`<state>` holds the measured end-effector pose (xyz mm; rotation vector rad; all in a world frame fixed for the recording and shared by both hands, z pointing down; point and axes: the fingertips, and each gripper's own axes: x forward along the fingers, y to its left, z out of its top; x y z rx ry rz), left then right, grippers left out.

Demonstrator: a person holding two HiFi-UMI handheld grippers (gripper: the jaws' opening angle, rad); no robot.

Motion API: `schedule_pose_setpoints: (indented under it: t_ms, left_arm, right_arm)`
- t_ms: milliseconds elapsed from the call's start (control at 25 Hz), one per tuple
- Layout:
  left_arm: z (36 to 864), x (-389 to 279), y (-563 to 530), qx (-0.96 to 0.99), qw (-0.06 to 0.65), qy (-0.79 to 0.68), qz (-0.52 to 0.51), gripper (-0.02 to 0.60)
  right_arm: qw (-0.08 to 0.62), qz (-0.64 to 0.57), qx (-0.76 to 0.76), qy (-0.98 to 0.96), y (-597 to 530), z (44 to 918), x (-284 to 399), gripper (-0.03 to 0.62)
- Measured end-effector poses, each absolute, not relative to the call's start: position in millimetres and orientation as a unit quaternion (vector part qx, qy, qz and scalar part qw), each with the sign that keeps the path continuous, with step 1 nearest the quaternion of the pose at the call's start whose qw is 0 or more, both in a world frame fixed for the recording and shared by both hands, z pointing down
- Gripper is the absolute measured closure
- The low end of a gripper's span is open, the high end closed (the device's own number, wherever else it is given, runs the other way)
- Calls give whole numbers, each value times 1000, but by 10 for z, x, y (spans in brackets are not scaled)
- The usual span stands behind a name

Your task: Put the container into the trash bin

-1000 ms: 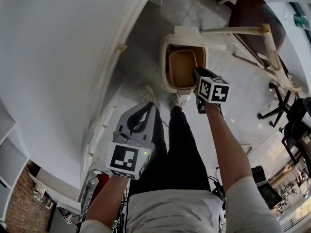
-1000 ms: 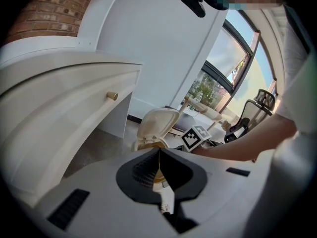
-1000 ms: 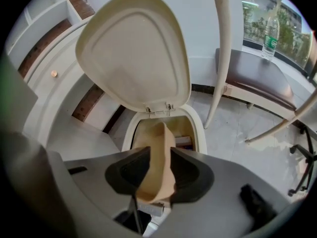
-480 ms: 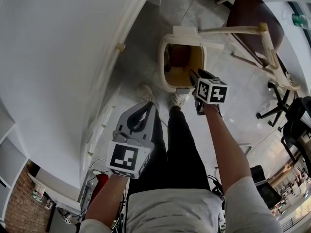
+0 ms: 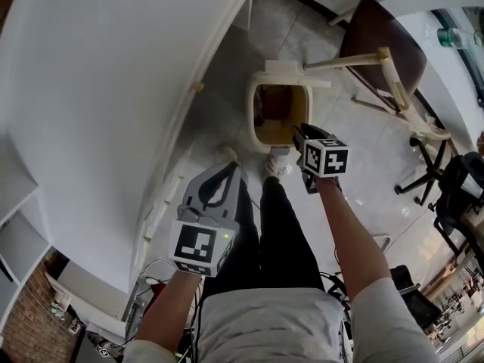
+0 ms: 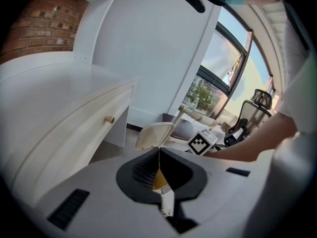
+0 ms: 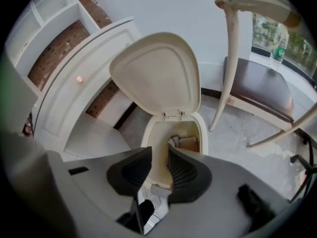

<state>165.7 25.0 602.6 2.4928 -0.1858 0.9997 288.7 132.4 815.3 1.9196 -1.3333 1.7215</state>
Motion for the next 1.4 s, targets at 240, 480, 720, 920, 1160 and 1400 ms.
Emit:
schedule_pose_setpoints:
  t_ms: [240,480,720,920,1160,1400]
  left_arm:
    - [5655,1704,206,914,208,-71,342,565]
    - [5283,1654,330,918,201,-70,333,565]
    - [4902,1620,396,924,189,-63,325,565]
    - [4530,1676,378,929,185,-46,316,565]
    - [4079,1826,476,939,162,-8,304,565]
    - [3743,1861,504,948,148,1,280,565]
  right_arm:
    - [125,569,641,-500,1238,7626,2775,554]
    - [105,543,647,-525,1279,6897,2713,562]
    - [84,517,648,-553,1302,6112,2668,563]
    - [63,493,653,-572,1288,5526,2626,565]
    - [29,456,660,-596,1264,4866,2602,565]
    - [6,421,669,-612,1249,4355,2587,565]
